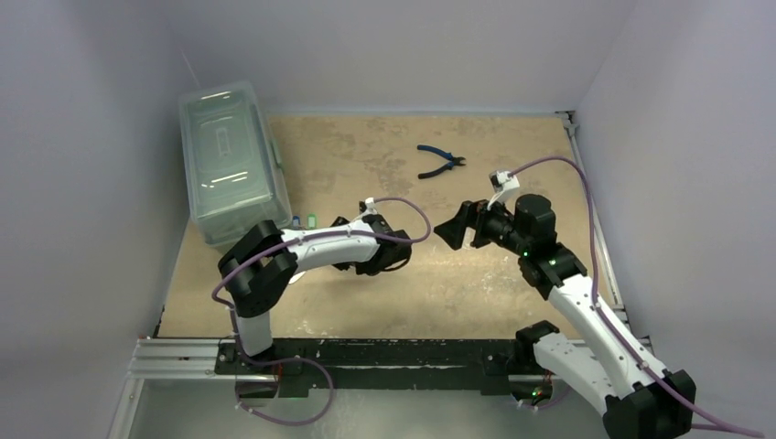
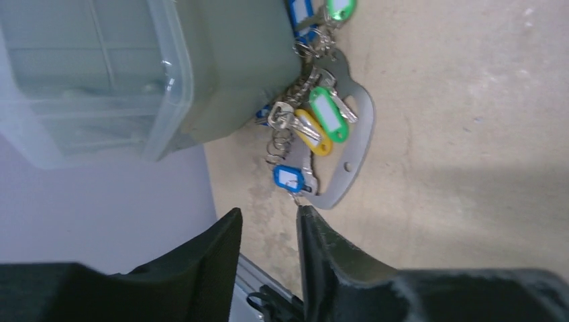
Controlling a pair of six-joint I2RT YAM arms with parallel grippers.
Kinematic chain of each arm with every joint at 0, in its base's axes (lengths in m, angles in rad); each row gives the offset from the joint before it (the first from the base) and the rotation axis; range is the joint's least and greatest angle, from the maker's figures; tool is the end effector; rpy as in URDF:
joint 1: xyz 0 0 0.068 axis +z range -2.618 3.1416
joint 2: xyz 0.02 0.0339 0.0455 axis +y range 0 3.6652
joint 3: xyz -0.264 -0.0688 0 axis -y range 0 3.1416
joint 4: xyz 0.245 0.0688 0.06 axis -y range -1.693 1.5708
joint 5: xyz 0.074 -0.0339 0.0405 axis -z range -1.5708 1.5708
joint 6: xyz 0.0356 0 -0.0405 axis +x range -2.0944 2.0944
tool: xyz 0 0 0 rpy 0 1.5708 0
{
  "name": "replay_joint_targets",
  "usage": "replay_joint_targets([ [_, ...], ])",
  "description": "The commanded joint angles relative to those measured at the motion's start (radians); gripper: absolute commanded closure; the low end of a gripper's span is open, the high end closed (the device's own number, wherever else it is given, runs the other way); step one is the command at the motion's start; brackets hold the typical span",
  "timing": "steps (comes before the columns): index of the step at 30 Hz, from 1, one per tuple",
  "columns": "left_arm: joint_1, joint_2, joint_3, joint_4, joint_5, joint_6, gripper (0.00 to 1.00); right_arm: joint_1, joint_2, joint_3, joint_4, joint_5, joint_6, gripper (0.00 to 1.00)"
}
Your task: Remove the keys from the keyring
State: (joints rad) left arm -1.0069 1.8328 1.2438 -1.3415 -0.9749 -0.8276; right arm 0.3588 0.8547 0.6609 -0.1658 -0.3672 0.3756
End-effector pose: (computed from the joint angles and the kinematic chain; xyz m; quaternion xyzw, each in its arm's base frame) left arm 0.1812 -0.2313 0.1943 0.1613 0.8583 0.4057 0.2698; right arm 0.1819 0.0819 0.2866 -0.0971 0.8092 0.3410 0.4685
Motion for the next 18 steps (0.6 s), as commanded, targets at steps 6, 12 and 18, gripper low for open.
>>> replay_joint_targets([
  [6, 0.136, 0.073, 0.038, -0.093, -0.113, -0.094, 1.0, -0.001, -0.076, 0.024, -0.049, 0.122, 0.085, 0.01],
  [12, 0.222, 0.224, 0.019, -0.094, -0.124, -0.124, 1.0, -0.001, -0.087, 0.059, -0.036, 0.117, 0.096, 0.01],
  [18, 0.321, 0.216, -0.051, 0.019, -0.106, -0.054, 1.0, -0.001, -0.059, 0.102, -0.042, 0.094, 0.075, 0.01],
])
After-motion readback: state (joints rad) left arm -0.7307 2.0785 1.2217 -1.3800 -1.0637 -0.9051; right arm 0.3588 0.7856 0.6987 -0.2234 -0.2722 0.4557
